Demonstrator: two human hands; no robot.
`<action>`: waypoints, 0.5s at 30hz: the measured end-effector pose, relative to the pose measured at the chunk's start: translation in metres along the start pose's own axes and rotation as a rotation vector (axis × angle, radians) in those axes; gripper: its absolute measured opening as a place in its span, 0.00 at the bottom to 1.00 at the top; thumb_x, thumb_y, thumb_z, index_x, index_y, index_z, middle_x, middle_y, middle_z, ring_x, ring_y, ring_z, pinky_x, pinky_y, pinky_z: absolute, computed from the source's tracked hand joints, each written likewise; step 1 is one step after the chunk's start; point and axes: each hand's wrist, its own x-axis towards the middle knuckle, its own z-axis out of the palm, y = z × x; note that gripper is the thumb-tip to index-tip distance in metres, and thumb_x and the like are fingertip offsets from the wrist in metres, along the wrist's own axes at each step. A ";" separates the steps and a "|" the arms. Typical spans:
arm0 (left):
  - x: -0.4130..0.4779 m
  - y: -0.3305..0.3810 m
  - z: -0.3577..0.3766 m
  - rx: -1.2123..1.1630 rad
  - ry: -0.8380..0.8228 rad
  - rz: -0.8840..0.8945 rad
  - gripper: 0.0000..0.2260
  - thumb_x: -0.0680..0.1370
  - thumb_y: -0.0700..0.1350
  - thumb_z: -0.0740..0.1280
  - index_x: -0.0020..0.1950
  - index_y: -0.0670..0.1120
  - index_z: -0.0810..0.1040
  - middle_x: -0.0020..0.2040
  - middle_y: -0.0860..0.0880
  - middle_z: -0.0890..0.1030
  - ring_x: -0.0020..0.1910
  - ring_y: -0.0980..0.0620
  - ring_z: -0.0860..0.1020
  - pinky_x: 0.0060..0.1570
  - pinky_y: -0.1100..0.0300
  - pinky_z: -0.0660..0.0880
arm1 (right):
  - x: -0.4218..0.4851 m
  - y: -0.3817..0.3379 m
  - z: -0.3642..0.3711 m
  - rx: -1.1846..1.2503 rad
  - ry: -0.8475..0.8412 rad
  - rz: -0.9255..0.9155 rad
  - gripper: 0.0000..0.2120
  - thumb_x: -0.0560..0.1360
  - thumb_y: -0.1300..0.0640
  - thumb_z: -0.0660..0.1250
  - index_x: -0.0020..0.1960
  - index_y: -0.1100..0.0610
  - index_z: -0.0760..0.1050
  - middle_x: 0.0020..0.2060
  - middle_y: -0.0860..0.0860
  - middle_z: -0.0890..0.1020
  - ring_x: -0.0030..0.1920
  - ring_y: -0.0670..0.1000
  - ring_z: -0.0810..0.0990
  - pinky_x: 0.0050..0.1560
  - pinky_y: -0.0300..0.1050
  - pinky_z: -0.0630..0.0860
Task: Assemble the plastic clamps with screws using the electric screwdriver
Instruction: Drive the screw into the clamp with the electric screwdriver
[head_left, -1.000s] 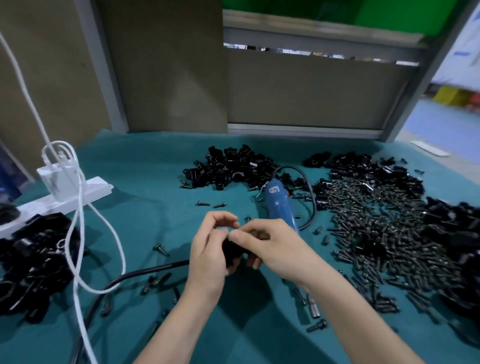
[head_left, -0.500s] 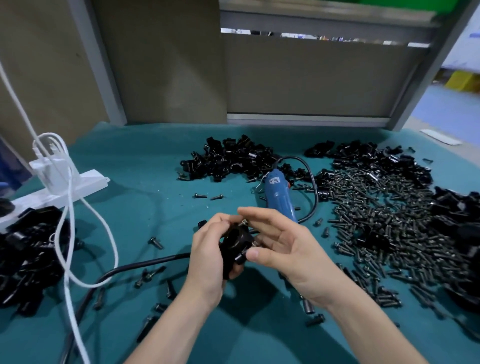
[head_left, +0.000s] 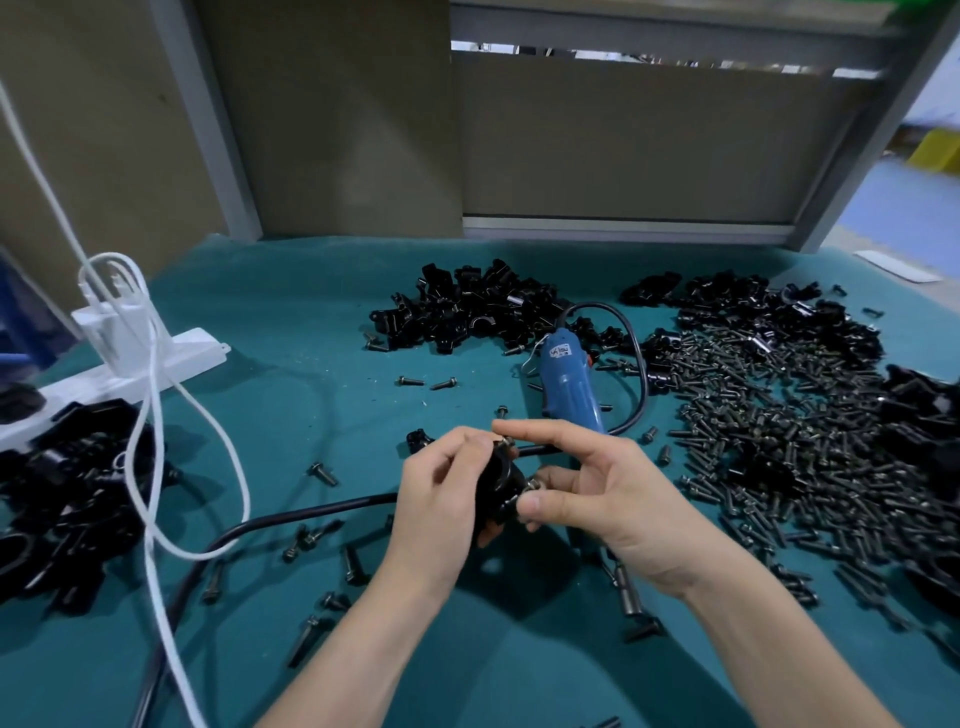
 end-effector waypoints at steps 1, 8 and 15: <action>0.000 0.000 0.000 0.008 0.003 0.012 0.13 0.73 0.50 0.61 0.37 0.42 0.77 0.28 0.41 0.74 0.24 0.47 0.71 0.19 0.66 0.63 | 0.000 0.000 0.000 0.004 -0.003 -0.002 0.25 0.66 0.68 0.73 0.63 0.55 0.78 0.49 0.49 0.83 0.38 0.50 0.77 0.45 0.40 0.78; -0.002 0.002 -0.001 0.103 0.046 0.099 0.08 0.73 0.48 0.61 0.44 0.46 0.77 0.36 0.39 0.81 0.30 0.50 0.75 0.26 0.58 0.69 | -0.001 -0.001 0.001 0.068 -0.029 -0.003 0.21 0.72 0.66 0.70 0.65 0.58 0.77 0.47 0.58 0.83 0.40 0.50 0.80 0.45 0.42 0.79; -0.004 0.001 -0.004 0.318 0.104 0.313 0.06 0.74 0.42 0.59 0.39 0.47 0.73 0.33 0.51 0.77 0.33 0.55 0.72 0.34 0.62 0.69 | -0.004 -0.004 0.007 0.246 0.000 0.108 0.18 0.71 0.64 0.68 0.59 0.55 0.82 0.48 0.52 0.83 0.38 0.48 0.81 0.44 0.45 0.81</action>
